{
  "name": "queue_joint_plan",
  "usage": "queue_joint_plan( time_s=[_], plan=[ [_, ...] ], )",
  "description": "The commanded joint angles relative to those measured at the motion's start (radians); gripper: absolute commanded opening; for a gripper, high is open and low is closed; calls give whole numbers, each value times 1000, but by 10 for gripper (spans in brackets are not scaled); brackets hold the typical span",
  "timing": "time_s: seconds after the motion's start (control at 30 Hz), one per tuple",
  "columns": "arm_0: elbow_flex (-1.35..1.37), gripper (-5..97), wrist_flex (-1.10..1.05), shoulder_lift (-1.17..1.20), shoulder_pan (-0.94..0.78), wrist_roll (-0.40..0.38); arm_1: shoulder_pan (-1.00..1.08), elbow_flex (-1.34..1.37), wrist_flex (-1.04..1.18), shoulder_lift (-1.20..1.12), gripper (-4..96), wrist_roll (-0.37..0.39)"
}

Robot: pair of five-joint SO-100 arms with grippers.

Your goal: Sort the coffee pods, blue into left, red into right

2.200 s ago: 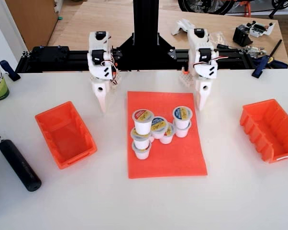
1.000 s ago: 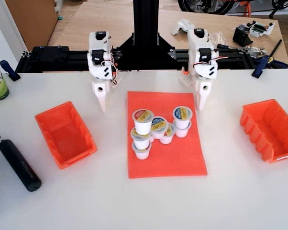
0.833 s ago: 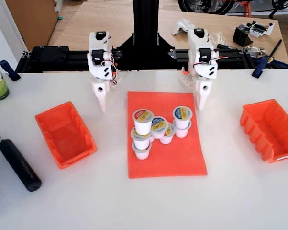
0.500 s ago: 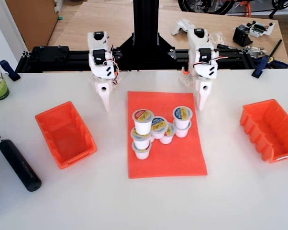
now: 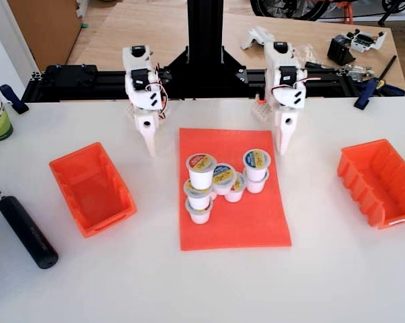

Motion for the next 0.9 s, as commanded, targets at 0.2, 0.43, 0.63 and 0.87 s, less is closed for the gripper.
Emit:
queue_joint_plan(
  time_s=[0.2, 0.43, 0.63, 0.87],
  plan=[
    [-673, 121, 321, -557, 8, 80, 238, -442, 213, -192, 67, -408],
    [-1009, 174, 499, -816, 35, 106, 295, -1089, 540, -646, 151, -557],
    [-1132, 259, 457, -897, -3, 272, 385, -1181, 238, -799, 358, -857],
    [-1146, 322, 224, -939, -112, 598, 453, -1244, -189, -1025, 407, -1137]
  ],
)
